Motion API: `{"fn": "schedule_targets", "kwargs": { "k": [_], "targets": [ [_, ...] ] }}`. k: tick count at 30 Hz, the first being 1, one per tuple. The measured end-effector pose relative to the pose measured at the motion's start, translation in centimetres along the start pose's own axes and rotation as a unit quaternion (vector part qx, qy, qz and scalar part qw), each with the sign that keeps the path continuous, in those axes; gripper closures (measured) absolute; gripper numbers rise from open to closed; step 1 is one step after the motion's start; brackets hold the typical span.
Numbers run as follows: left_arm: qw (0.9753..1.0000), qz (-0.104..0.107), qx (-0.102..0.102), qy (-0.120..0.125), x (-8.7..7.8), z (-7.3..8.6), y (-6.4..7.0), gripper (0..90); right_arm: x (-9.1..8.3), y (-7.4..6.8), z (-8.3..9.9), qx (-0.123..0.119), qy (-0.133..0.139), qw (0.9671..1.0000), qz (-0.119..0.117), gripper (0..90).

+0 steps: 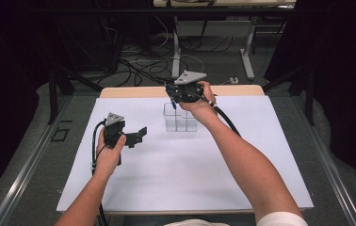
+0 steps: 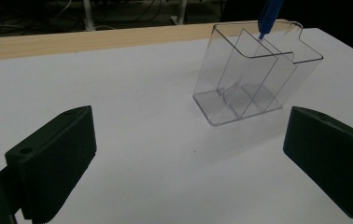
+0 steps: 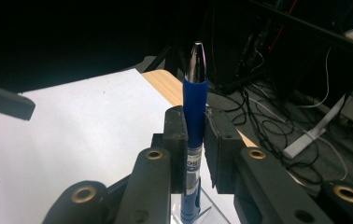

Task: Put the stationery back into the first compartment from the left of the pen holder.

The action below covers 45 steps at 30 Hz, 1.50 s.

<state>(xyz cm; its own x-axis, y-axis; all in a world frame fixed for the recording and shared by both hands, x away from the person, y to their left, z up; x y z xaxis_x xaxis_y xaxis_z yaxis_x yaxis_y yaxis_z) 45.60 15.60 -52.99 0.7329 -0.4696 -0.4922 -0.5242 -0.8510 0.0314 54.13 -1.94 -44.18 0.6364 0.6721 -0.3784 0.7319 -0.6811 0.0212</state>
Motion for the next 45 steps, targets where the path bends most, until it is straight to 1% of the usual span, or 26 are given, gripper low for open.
{"fn": "schedule_targets", "kwargs": {
  "k": [1,2,4,5,7,9,11,12,13,14,15,16,19,21,22,23,24,26,34,35,37,39,42,45],
  "targets": [
    [1.0000,0.002,0.000,-0.002,0.0,0.0,0.0,2.5,0.1,0.1,0.0,0.007,0.009,0.9999,0.000,79.6],
    [1.0000,0.001,0.001,0.000,0.0,0.0,0.0,2.5,0.2,0.1,0.1,0.019,0.006,0.9998,0.002,79.7],
    [1.0000,0.002,0.000,0.000,-0.1,0.0,0.0,2.5,0.4,0.3,0.1,0.032,0.011,0.9994,0.005,79.7],
    [1.0000,0.002,0.000,0.001,-0.1,0.0,0.0,2.5,0.4,0.4,0.2,0.039,0.008,0.9992,0.005,79.6],
    [1.0000,0.001,-0.002,0.004,-0.1,-0.1,-0.1,2.5,0.6,0.4,0.3,0.049,0.013,0.9987,0.002,79.7],
    [1.0000,0.001,-0.002,0.003,-0.1,-0.1,-0.1,2.5,0.8,0.4,0.4,0.051,0.012,0.9986,-0.001,79.6],
    [1.0000,0.000,-0.002,0.006,0.0,-0.1,-0.1,2.5,1.0,0.2,0.5,0.059,0.008,0.9982,-0.005,79.6],
    [1.0000,0.002,-0.001,0.003,-0.1,-0.1,-0.1,2.5,1.1,0.2,0.6,0.060,0.006,0.9981,-0.007,79.7],
    [1.0000,0.000,-0.002,0.006,0.0,-0.1,-0.1,2.5,1.2,0.1,0.7,0.063,0.006,0.9980,-0.009,79.6],
    [1.0000,0.002,-0.001,0.003,-0.1,-0.1,-0.1,2.5,1.2,0.1,0.9,0.061,-0.001,0.9981,-0.008,79.6],
    [1.0000,0.002,-0.002,0.003,-0.1,-0.1,-0.1,2.5,1.4,0.0,1.0,0.064,0.000,0.9980,-0.007,79.6],
    [1.0000,0.003,-0.002,0.002,-0.1,-0.1,-0.1,2.5,1.5,0.0,1.1,0.067,0.002,0.9977,-0.009,79.6],
    [1.0000,0.003,-0.003,0.003,-0.1,-0.1,0.0,2.5,1.7,0.0,1.7,0.082,-0.010,0.9966,-0.007,79.6],
    [1.0000,0.003,-0.002,0.003,-0.1,-0.1,-0.1,2.5,1.9,0.2,2.1,0.080,-0.015,0.9966,-0.004,79.5],
    [1.0000,0.000,0.000,0.006,-0.1,-0.1,-0.2,2.5,2.0,0.2,2.3,0.084,-0.016,0.9963,-0.004,79.6],
    [1.0000,0.003,-0.003,0.002,-0.1,-0.1,-0.1,2.5,2.0,0.2,2.5,0.088,-0.021,0.9959,-0.005,79.5],
    [1.0000,0.003,-0.004,0.001,-0.1,-0.1,-0.1,2.5,2.0,0.3,2.7,0.090,-0.024,0.9957,-0.005,79.5],
    [1.0000,0.000,-0.003,0.005,0.0,-0.1,-0.2,2.5,2.1,0.3,3.0,0.099,-0.030,0.9946,-0.005,79.5],
    [1.0000,0.002,-0.002,0.004,-0.1,-0.1,-0.1,2.5,2.1,0.3,3.4,0.108,-0.044,0.9931,-0.009,79.1],
    [1.0000,0.003,-0.002,0.003,-0.1,-0.1,-0.1,2.5,2.1,0.2,3.4,0.112,-0.047,0.9925,-0.010,77.5],
    [1.0000,0.001,-0.002,0.004,-0.1,-0.1,-0.1,2.5,2.1,0.1,3.3,0.112,-0.040,0.9927,-0.015,72.5],
    [1.0000,0.001,-0.002,0.003,0.0,-0.1,-0.2,2.5,1.9,0.2,3.0,0.111,-0.036,0.9931,-0.014,67.1],
    [1.0000,0.001,-0.003,0.004,0.0,-0.1,-0.1,2.5,1.3,0.5,2.6,0.111,-0.033,0.9932,-0.006,56.3],
    [1.0000,0.000,-0.003,0.005,-0.1,-0.1,-0.2,2.5,0.6,0.7,2.4,0.120,-0.035,0.9922,-0.004,49.4]
  ]
}}
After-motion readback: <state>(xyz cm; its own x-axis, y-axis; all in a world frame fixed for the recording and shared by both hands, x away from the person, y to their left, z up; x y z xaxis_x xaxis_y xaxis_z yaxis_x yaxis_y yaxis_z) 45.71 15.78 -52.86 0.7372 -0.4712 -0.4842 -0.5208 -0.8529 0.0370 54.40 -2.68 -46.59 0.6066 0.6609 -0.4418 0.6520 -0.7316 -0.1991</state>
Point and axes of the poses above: each handheld gripper's, and its own axes: x roughly forward along the jaws, z roughly out of its underside, y roughly to its right, the point moved 8 cm from there along x, roughly forward along the jaws, and after that the axes turned 9 degrees about x, right-handed, at the moved point
